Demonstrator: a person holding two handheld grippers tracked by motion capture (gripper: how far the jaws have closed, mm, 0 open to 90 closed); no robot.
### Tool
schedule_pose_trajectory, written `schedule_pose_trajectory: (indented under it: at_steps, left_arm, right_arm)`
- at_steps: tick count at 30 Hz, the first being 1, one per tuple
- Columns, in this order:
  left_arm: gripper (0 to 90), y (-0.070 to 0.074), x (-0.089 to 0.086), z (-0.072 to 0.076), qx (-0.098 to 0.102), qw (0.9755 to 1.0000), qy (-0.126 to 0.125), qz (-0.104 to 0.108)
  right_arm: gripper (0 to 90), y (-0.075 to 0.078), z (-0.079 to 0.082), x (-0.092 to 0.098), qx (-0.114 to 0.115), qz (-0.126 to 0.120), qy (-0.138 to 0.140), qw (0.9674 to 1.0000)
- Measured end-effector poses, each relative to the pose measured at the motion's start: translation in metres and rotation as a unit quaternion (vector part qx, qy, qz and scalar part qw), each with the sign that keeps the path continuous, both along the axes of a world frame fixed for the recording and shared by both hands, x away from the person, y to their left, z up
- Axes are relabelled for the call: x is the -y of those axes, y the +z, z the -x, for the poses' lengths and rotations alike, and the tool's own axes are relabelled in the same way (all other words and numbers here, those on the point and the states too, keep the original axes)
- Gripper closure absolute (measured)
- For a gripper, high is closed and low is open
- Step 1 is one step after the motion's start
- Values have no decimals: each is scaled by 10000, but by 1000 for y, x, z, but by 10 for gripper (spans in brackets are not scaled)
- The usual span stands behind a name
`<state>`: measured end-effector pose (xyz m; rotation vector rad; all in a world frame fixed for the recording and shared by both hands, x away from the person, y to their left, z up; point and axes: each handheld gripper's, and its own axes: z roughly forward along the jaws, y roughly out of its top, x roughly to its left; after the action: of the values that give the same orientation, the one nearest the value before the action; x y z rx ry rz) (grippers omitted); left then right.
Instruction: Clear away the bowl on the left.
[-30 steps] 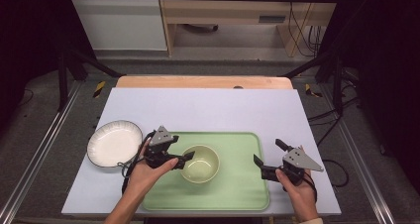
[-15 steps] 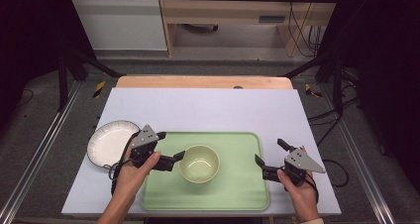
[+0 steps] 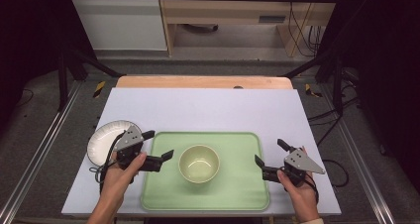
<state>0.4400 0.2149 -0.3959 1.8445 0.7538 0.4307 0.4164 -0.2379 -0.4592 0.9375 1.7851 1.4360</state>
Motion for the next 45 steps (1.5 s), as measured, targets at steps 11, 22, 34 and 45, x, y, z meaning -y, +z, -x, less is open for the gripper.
schedule_pose_trajectory:
  at_steps: [11,22,34,45]
  left_arm:
    - [35,0,-9,8,189,9996,-85,178]
    - [31,-4,-34,10,168,9987,-146,461]
    - [37,-20,-47,3,363,9983,-283,344]
    - [41,-34,-59,5,386,9990,-140,148]
  right_arm:
    - [45,-1,1,1,-20,4,-38,10000]
    - [44,-3,-2,3,36,143,-119,9998]
    - [40,0,0,10,241,148,-251,9993]
    - [40,0,0,14,238,148,-358,9990]
